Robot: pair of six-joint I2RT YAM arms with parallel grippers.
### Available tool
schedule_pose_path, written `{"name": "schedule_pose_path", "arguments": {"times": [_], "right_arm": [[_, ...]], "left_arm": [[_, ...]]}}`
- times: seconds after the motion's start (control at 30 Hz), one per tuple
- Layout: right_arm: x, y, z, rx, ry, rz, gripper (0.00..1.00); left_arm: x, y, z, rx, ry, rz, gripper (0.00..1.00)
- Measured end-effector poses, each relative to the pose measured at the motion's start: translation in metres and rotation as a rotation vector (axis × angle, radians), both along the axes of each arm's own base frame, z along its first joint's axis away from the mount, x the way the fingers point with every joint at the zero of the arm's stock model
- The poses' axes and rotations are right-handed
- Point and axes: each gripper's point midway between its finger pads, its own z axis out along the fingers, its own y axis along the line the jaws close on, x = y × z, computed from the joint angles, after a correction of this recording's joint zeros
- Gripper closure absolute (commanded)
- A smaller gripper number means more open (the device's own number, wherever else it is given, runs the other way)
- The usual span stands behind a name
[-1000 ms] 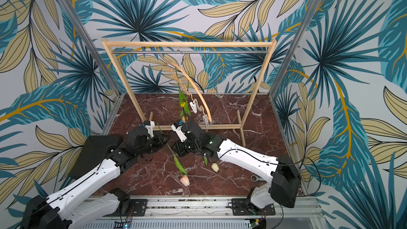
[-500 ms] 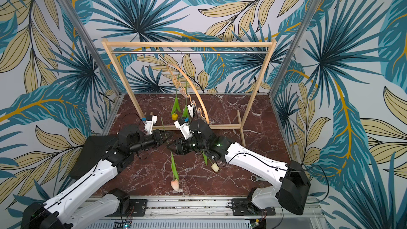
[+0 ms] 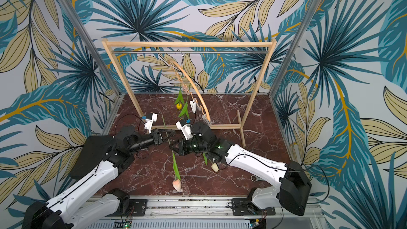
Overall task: Dry the flowers on a clothes hanger
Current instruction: Pick up the flower at the center of the board.
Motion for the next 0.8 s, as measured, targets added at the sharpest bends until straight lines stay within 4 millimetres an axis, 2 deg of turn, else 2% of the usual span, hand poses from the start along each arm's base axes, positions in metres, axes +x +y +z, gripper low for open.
{"name": "schedule_pose_path", "arguments": {"times": [0.1, 0.17, 0.2, 0.27, 0.3, 0.43, 0.5, 0.63, 0.7, 0.8], "right_arm": [[0.000, -0.002, 0.006, 0.012, -0.009, -0.004, 1.00], [0.000, -0.002, 0.007, 0.014, -0.014, -0.008, 1.00], [0.000, -0.003, 0.007, 0.012, -0.015, -0.010, 1.00], [0.000, -0.004, 0.006, 0.002, -0.016, -0.012, 1.00], [-0.001, -0.006, 0.004, -0.007, -0.014, -0.011, 1.00], [-0.005, -0.013, -0.006, -0.061, -0.020, -0.003, 1.00], [-0.009, -0.019, -0.013, -0.093, -0.025, 0.005, 1.00], [-0.024, -0.040, -0.036, -0.172, -0.021, 0.022, 1.00], [-0.030, -0.050, -0.047, -0.205, -0.018, 0.023, 1.00], [-0.037, -0.067, -0.065, -0.259, -0.015, 0.012, 1.00]], "left_arm": [[0.000, -0.001, 0.005, -0.017, -0.011, -0.003, 1.00], [0.001, -0.001, 0.007, -0.023, -0.018, -0.007, 1.00], [0.001, -0.001, 0.006, -0.022, -0.017, -0.007, 0.92], [0.003, 0.000, 0.004, -0.012, -0.014, 0.007, 0.56], [0.005, 0.002, 0.001, 0.001, -0.008, 0.025, 0.46], [0.019, 0.017, -0.014, 0.088, 0.041, 0.145, 0.27], [0.024, 0.027, -0.013, 0.133, 0.036, 0.210, 0.15], [0.032, 0.048, 0.004, 0.198, 0.002, 0.341, 0.09], [0.035, 0.057, 0.014, 0.222, -0.014, 0.394, 0.09], [0.039, 0.071, 0.018, 0.277, -0.004, 0.474, 0.10]]}}
